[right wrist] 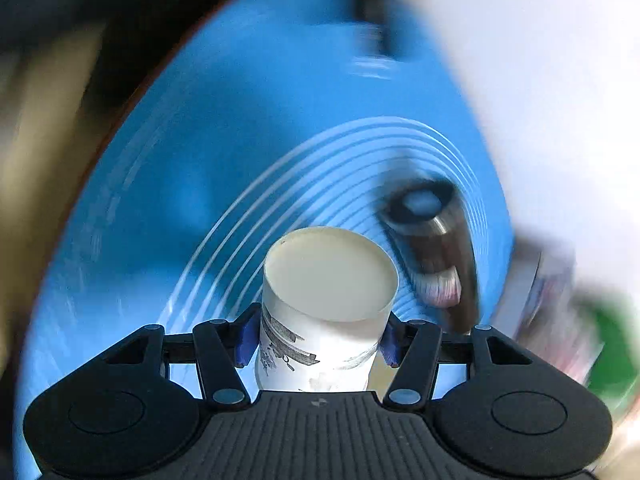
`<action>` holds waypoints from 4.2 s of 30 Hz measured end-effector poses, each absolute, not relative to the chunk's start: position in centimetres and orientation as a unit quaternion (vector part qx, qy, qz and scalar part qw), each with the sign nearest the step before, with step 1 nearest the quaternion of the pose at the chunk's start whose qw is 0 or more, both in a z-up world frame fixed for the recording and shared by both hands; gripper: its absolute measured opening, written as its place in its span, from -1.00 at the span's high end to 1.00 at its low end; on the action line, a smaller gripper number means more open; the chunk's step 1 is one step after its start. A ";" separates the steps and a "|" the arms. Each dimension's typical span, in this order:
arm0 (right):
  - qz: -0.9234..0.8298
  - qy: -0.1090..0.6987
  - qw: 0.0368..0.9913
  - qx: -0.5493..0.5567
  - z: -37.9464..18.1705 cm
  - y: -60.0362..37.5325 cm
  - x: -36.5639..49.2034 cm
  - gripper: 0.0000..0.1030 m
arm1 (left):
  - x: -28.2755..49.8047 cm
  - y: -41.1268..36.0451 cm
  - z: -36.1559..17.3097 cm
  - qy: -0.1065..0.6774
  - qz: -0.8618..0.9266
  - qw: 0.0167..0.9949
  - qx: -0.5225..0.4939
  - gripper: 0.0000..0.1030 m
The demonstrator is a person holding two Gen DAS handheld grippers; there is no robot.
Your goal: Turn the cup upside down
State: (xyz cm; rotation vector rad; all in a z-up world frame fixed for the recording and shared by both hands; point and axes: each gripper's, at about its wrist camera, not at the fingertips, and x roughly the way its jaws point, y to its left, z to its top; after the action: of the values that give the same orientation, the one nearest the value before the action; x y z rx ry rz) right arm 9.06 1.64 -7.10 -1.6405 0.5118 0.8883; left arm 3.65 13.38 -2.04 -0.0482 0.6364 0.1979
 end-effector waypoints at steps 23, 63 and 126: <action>0.255 0.353 0.896 -0.080 -8.3 -8.7 13.9 -0.23 | 5.3 8.0 -2.2 0.311 0.046 0.949 0.006 -0.82; 0.201 0.330 0.922 -0.020 -1.9 -18.4 -0.6 -0.88 | -3.6 1.6 -0.1 0.295 -0.021 0.955 0.029 -0.82; 0.197 0.318 0.927 -0.005 -1.0 -19.5 -2.3 -0.87 | -4.4 0.9 0.1 0.288 -0.033 0.956 0.040 -0.82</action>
State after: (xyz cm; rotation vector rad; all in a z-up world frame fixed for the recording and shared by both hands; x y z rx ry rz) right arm -2.31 -19.50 -0.98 -0.0106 0.6524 0.4030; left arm -4.41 0.88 0.11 0.0811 0.5845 -0.0664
